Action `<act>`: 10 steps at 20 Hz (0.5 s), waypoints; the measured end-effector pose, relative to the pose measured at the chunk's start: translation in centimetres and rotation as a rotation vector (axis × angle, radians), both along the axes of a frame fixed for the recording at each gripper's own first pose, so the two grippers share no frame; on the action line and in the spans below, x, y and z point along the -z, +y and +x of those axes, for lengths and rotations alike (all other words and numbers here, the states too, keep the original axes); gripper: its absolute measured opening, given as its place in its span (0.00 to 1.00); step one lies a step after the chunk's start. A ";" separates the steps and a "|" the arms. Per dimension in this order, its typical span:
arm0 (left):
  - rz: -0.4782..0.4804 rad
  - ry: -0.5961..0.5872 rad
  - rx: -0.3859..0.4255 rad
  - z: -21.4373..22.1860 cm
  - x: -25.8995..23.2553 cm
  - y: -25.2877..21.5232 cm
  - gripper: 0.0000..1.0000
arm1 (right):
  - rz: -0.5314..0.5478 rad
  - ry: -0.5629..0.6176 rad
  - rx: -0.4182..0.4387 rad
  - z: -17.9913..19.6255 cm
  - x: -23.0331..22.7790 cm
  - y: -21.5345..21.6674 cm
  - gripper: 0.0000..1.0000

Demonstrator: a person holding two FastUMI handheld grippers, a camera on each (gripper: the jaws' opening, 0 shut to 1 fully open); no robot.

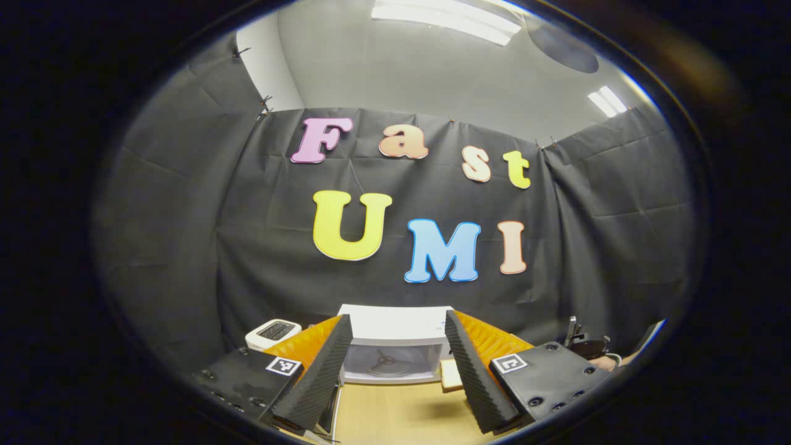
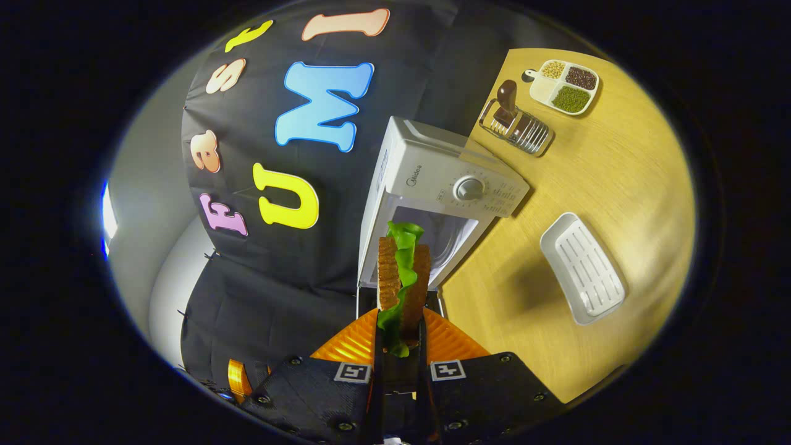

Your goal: Open the microwave oven with the left hand, put the food in, and close the microwave oven.

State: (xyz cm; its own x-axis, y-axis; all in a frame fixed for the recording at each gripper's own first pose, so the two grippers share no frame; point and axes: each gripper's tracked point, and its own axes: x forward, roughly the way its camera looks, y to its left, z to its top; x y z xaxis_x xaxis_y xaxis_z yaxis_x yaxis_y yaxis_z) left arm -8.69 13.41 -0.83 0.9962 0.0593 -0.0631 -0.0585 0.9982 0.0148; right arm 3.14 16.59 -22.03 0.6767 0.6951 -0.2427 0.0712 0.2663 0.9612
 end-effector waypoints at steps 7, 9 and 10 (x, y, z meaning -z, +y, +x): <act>-0.006 0.006 -0.053 -1.5 -0.2 2.1 0.96 | 0.004 0.015 0.057 3.1 2.0 6.5 0.21; -0.009 0.002 -0.077 -2.1 -0.7 3.0 0.96 | -0.005 0.019 0.073 4.1 2.9 7.9 0.21; -0.007 0.003 -0.089 -2.4 -0.8 3.5 0.96 | -0.010 0.021 0.095 4.9 3.3 8.4 0.21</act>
State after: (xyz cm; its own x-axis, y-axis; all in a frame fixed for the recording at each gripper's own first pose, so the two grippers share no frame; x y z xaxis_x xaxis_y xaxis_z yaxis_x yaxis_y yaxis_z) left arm -11.08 16.94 -0.04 0.9868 0.1473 -0.0672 -0.1471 0.9891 0.0082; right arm 8.05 25.00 -25.31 0.7340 0.6258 -0.2640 0.1162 0.2672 0.9566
